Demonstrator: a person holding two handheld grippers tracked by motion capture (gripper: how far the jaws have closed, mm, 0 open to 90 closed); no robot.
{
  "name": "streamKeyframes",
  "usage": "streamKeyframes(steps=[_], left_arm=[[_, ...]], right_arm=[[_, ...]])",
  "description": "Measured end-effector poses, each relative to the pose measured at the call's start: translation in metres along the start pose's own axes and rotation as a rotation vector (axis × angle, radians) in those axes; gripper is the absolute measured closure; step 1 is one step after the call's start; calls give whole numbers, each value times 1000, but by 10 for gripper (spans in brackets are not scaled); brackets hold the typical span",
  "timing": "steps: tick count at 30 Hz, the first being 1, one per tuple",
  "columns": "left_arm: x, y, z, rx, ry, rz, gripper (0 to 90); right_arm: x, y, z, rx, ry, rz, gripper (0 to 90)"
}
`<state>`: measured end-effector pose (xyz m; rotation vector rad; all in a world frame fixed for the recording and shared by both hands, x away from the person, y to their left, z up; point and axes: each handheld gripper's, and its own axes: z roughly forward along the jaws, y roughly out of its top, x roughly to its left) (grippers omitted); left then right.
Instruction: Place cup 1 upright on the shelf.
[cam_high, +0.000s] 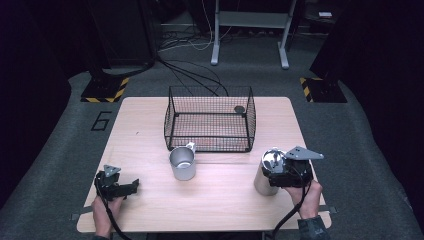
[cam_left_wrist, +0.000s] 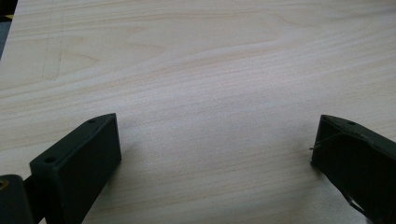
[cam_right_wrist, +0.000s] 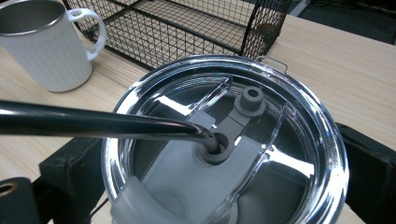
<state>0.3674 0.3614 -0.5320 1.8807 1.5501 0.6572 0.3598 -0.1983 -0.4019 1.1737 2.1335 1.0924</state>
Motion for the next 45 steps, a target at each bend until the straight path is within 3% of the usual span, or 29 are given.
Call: streamKeyframes(steps=[25, 45], left_arm=[[0, 0, 0, -1, 2, 1, 12], [0, 0, 0, -2, 1, 1, 14]], right_arm=[[6, 26, -12, -34, 38, -31, 33], [20, 61, -5, -51, 91, -85, 33]])
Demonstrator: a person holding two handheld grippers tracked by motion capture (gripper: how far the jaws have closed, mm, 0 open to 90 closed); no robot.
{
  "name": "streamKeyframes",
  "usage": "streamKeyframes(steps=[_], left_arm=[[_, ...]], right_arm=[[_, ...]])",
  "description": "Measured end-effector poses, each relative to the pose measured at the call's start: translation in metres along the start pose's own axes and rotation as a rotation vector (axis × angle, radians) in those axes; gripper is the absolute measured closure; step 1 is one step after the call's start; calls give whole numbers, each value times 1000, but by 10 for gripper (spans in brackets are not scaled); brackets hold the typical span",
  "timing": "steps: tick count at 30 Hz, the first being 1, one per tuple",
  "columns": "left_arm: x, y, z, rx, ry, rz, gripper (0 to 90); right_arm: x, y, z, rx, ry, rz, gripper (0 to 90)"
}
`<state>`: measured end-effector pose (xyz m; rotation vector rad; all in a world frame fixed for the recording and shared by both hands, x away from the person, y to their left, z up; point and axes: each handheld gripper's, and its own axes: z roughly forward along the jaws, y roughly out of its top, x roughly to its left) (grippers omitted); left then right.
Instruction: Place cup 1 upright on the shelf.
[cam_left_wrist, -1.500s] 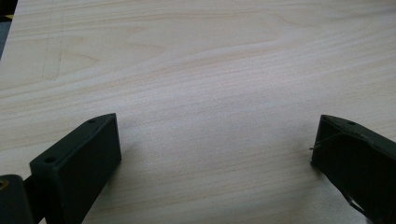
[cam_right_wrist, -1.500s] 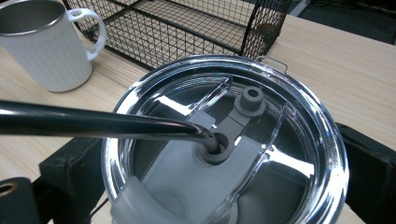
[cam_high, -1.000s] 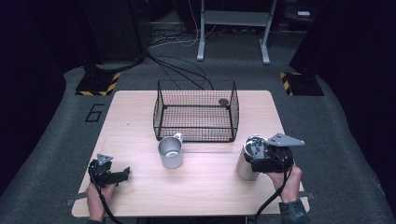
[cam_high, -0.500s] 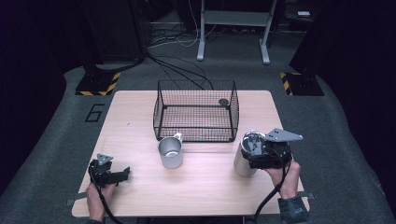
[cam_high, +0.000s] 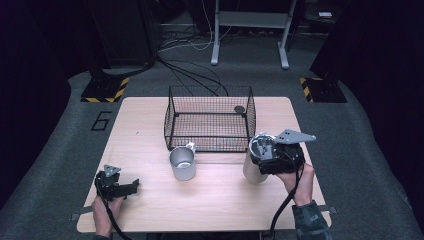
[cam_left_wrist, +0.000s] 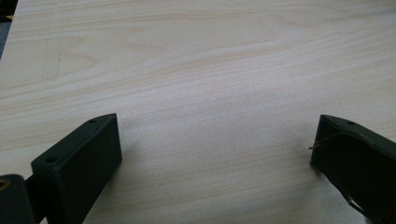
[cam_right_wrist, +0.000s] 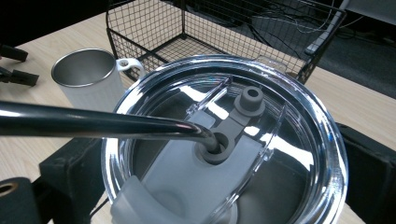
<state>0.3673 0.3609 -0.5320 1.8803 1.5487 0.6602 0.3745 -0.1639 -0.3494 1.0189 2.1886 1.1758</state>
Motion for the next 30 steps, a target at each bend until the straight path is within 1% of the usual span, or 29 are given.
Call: streamKeyframes(steps=[1, 3, 5, 13, 16, 18, 20, 30], left_arm=[[0, 0, 0, 0, 1, 1, 14], [0, 0, 0, 0, 1, 2, 14], [0, 0, 0, 0, 1, 2, 14], [0, 0, 0, -1, 2, 2, 15], [0, 0, 0, 0, 1, 2, 15], [0, 0, 0, -1, -1, 0, 16], [0, 0, 0, -2, 1, 3, 16], [0, 0, 0, -1, 1, 2, 16]], right_arm=[[1, 1, 1, 0, 5, -9, 33], [3, 4, 2, 1, 9, -8, 33], [3, 8, 3, 1, 17, -24, 33], [5, 18, 7, -6, 23, -37, 33], [6, 22, 8, -1, 32, -54, 33], [7, 25, 8, -5, 29, -52, 33], [8, 27, 9, -8, 40, -49, 33], [8, 41, 11, -13, 42, -66, 33]])
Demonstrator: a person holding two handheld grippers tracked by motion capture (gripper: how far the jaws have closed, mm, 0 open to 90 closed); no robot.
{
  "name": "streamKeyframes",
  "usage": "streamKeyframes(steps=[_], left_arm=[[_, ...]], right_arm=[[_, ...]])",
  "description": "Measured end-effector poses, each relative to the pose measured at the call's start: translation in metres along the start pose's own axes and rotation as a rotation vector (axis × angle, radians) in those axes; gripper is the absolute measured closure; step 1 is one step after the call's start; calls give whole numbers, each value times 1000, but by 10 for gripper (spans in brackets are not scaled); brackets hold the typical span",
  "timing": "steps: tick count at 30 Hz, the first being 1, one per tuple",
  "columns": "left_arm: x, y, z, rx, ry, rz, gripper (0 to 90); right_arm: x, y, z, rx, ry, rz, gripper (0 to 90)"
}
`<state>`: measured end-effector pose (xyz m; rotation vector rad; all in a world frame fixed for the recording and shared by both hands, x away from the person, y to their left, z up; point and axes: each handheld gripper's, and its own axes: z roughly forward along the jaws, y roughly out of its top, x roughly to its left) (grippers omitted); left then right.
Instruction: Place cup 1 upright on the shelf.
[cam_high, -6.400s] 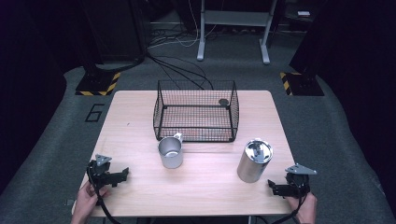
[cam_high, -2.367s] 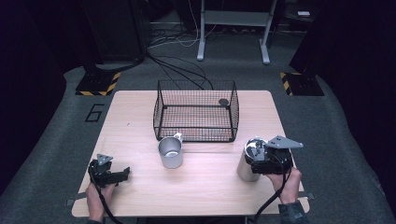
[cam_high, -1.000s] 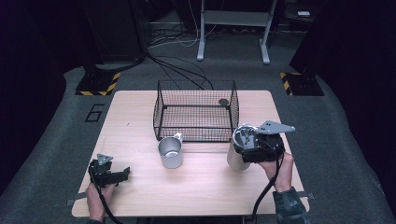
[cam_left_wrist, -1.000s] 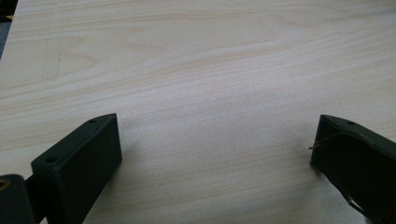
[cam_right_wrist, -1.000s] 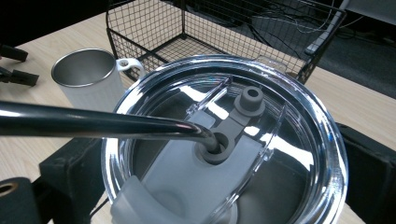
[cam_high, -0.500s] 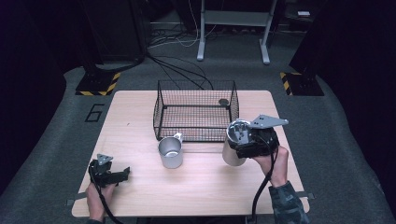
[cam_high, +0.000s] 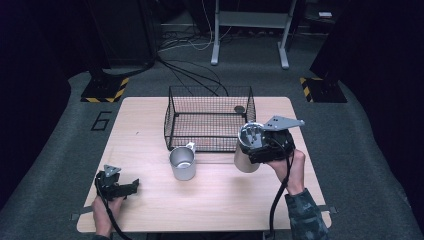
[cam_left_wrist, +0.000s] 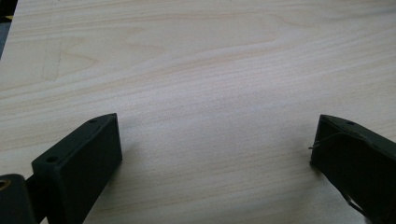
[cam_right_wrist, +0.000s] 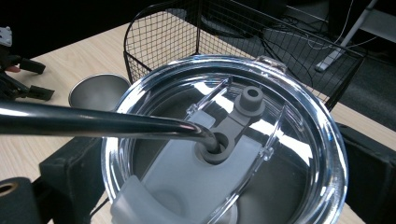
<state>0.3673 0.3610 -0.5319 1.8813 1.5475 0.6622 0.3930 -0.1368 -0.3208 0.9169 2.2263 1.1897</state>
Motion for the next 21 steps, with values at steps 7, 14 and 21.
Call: streamKeyframes(steps=[7, 14, 21], left_arm=[[0, 0, 0, 0, 0, 0, 16], [0, 0, 0, 0, 0, 0, 16], [0, 0, 0, 0, -1, -1, 16]], right_arm=[[-1, 10, 1, 1, 8, -18, 33], [-3, 17, 1, -8, 4, -21, 33], [-4, 25, 0, -11, 6, -30, 33]])
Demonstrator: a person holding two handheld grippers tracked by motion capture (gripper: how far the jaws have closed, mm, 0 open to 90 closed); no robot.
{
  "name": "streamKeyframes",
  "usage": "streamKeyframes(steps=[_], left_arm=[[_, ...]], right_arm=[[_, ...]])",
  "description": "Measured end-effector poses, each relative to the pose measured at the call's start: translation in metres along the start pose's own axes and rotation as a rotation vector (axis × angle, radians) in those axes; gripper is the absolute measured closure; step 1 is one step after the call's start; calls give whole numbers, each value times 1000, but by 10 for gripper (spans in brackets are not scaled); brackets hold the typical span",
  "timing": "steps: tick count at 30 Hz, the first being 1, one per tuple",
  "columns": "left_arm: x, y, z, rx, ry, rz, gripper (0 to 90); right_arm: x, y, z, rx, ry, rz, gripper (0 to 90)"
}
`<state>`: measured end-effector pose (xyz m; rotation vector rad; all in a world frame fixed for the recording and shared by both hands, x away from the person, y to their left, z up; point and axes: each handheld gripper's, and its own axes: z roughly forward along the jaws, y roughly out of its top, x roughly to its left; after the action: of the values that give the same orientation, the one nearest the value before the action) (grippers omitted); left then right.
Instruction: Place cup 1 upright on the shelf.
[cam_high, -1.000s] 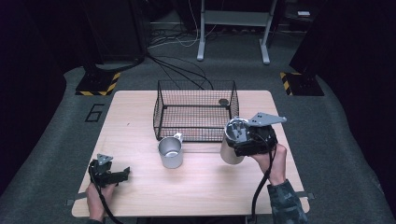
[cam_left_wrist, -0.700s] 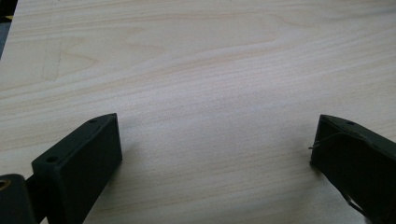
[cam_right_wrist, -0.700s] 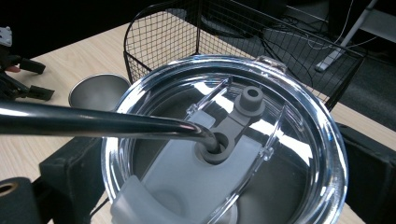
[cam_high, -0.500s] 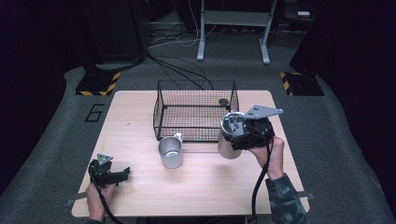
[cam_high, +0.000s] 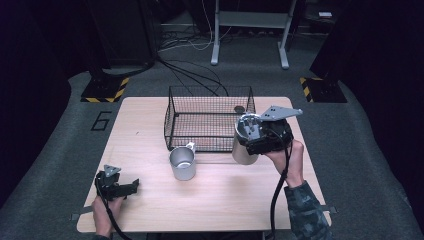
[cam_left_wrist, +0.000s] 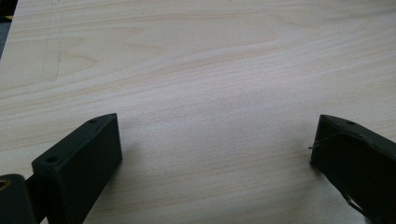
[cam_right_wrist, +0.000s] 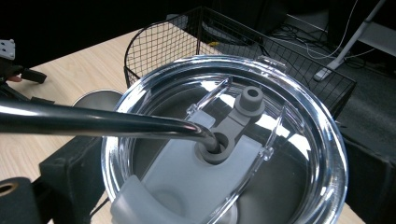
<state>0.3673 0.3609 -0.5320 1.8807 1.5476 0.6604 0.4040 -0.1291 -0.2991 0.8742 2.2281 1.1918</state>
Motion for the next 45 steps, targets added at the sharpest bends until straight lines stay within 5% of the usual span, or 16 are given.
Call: streamKeyframes(steps=[45], left_arm=[[0, 0, 0, -4, 0, 3, 19]], right_arm=[[-17, 55, 23, -12, 1, -36, 33]])
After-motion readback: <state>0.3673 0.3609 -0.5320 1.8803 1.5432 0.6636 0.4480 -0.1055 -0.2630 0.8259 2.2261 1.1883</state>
